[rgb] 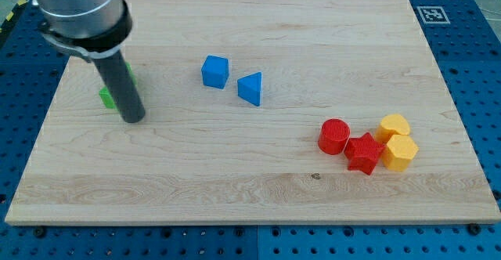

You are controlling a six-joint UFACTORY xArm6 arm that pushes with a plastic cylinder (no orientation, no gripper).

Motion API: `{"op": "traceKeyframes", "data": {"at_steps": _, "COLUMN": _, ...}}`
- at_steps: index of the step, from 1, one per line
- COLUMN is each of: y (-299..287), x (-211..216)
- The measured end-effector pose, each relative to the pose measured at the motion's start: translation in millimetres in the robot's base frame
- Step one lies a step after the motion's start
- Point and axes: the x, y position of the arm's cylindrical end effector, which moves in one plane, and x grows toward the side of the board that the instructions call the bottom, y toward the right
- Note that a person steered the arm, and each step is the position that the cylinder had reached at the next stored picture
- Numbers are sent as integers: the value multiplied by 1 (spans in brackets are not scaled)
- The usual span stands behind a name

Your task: Place the green star below the green circle

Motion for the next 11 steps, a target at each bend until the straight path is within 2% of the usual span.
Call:
{"op": "traceKeyframes", "data": {"at_steps": 1, "y": 25, "x": 0}}
{"op": "traceKeyframes", "data": {"at_steps": 2, "y": 25, "x": 0}}
{"op": "traceKeyframes", "data": {"at_steps": 4, "y": 76, "x": 0}}
{"op": "traceKeyframes", "data": {"at_steps": 6, "y": 80, "x": 0}}
{"op": "traceKeyframes", "data": {"at_steps": 11, "y": 179, "x": 70}}
